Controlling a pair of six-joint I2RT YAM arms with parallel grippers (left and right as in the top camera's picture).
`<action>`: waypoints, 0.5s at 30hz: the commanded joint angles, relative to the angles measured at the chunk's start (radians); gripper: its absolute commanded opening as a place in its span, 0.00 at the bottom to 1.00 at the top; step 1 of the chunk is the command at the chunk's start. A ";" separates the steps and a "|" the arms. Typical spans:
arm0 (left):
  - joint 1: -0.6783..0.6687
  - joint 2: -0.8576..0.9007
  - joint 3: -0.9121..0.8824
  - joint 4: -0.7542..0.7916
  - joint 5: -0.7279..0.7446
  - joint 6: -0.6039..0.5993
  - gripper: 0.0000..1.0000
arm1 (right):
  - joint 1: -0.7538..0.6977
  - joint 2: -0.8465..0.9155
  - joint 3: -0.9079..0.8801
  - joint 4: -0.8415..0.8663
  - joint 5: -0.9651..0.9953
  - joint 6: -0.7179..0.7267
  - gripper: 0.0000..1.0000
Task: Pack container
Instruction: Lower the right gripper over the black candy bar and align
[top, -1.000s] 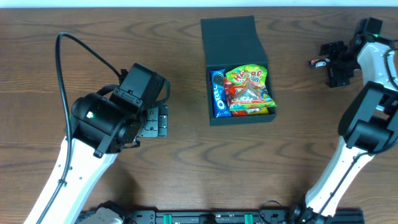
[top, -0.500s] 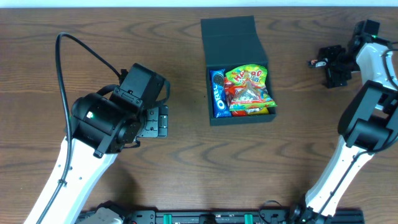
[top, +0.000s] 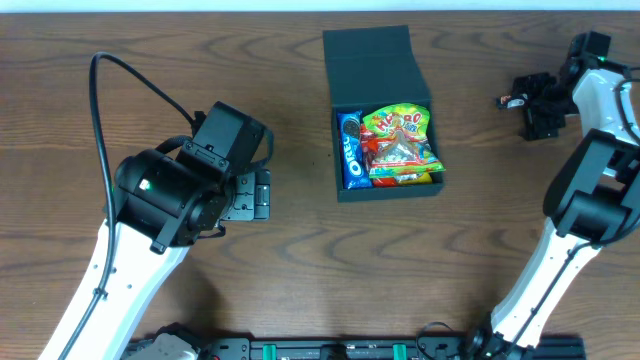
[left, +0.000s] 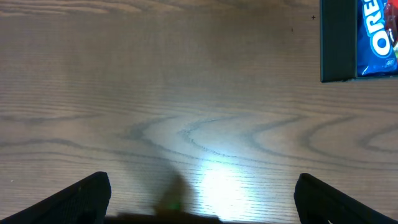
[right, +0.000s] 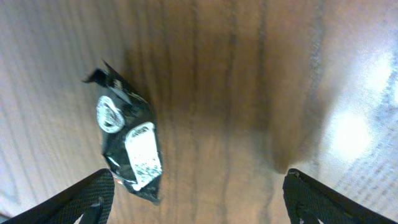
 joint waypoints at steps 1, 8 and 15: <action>0.004 -0.002 -0.002 -0.002 0.004 -0.003 0.95 | -0.003 0.009 0.016 0.022 -0.019 0.014 0.89; 0.004 -0.002 -0.002 -0.001 0.004 -0.004 0.95 | -0.002 0.009 0.016 0.046 -0.024 0.049 0.89; 0.004 -0.002 -0.002 0.001 0.012 -0.003 0.95 | -0.002 0.009 0.016 0.036 -0.023 0.044 0.81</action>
